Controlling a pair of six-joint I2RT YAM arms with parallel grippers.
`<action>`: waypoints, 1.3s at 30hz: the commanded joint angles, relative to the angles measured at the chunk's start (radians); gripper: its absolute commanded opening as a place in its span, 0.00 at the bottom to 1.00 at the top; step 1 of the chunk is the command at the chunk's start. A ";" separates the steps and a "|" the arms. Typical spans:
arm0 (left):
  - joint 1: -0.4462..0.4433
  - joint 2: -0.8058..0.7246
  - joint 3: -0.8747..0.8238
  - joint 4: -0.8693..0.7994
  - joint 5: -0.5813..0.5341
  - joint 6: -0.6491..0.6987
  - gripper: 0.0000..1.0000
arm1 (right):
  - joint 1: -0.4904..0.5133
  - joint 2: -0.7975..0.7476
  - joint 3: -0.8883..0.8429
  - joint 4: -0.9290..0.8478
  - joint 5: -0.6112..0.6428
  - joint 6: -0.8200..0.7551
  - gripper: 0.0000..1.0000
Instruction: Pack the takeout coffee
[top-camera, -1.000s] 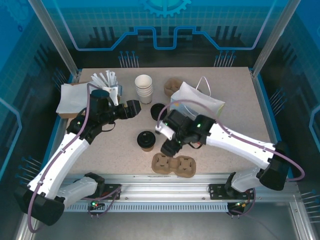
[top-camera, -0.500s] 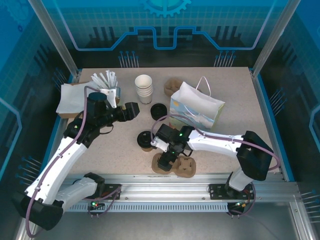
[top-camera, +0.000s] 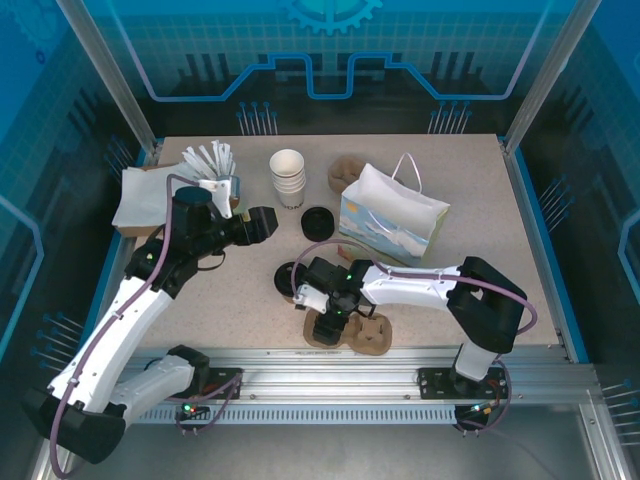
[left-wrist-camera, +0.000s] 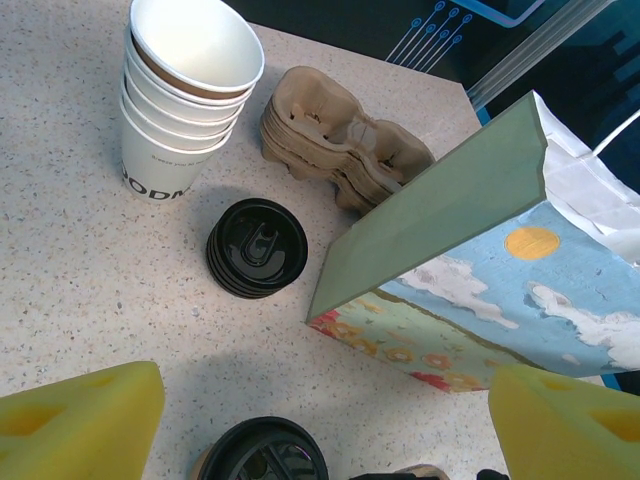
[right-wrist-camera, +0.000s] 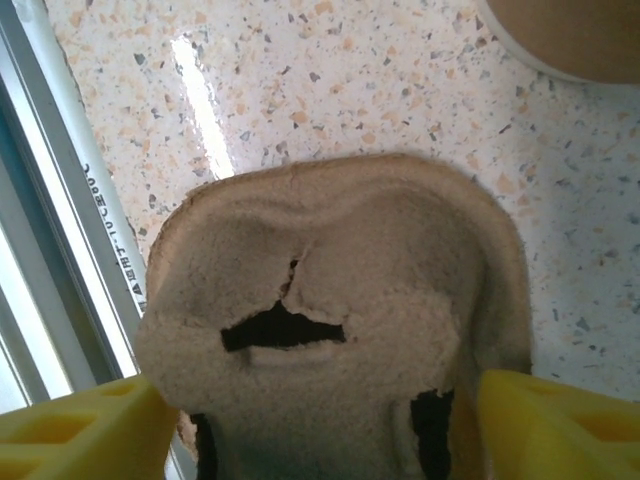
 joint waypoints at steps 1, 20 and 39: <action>0.002 -0.019 -0.012 -0.013 0.023 0.018 0.86 | 0.011 0.010 -0.014 0.014 0.006 -0.002 0.68; -0.001 -0.079 -0.087 0.167 0.214 0.079 0.85 | -0.163 -0.425 0.148 -0.194 -0.178 0.028 0.48; -0.004 -0.061 -0.046 0.239 0.576 1.256 0.83 | -0.417 -0.336 0.575 -0.428 -0.603 0.052 0.47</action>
